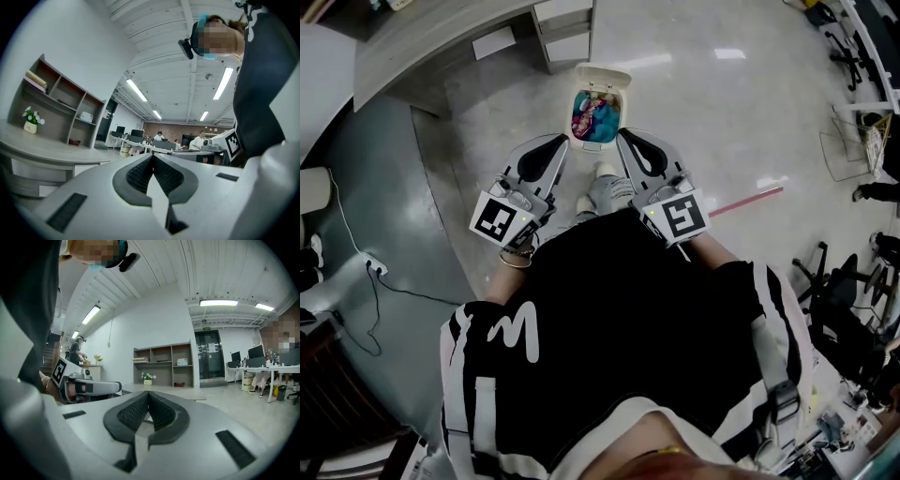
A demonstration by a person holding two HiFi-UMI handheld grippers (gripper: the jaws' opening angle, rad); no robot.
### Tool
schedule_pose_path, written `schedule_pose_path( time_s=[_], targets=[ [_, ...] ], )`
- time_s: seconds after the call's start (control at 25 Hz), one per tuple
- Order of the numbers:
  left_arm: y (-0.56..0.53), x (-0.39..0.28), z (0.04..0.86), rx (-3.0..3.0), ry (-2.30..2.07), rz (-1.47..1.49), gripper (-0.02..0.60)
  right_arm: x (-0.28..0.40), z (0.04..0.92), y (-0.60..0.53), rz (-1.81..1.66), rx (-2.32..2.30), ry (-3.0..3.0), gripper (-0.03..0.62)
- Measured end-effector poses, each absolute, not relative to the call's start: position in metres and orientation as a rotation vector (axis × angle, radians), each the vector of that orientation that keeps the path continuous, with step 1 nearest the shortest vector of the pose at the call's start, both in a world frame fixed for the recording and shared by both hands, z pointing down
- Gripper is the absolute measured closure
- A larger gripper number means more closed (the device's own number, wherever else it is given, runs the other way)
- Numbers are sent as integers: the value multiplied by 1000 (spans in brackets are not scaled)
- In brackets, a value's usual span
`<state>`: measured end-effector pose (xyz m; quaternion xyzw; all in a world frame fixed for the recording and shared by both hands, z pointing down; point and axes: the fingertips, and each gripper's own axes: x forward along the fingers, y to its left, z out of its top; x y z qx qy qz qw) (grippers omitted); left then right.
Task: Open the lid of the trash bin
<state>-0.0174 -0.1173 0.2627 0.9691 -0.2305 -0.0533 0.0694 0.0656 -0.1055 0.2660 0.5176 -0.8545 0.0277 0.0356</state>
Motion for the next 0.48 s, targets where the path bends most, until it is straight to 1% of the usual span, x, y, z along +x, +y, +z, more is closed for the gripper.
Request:
schedule_pose_path(
  time_s=[0.48],
  targets=[
    [-118, -15, 257, 2907, -686, -148, 576, 60, 263, -106, 69, 1590, -2624, 583]
  ],
)
